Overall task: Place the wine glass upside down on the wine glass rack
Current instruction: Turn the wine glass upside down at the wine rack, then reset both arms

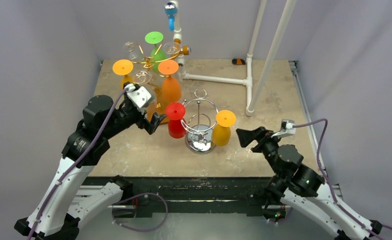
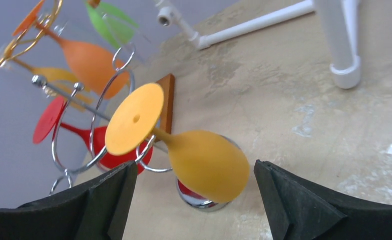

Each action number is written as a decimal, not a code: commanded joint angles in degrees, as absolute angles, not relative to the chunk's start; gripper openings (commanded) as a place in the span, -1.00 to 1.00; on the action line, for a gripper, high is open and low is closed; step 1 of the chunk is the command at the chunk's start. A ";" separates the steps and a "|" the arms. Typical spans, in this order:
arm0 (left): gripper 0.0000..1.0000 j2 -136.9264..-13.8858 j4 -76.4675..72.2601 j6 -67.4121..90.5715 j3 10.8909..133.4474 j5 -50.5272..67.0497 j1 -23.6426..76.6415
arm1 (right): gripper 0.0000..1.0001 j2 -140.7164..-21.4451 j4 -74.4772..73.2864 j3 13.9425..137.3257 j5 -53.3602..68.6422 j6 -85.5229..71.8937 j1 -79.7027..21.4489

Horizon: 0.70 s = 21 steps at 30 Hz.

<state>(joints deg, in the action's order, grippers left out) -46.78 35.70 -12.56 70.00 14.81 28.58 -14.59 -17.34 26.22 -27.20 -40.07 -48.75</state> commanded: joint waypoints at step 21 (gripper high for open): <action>0.99 -37.95 29.82 -22.17 45.76 2.00 19.82 | 0.80 -46.17 -13.54 34.24 -22.02 -30.91 -15.65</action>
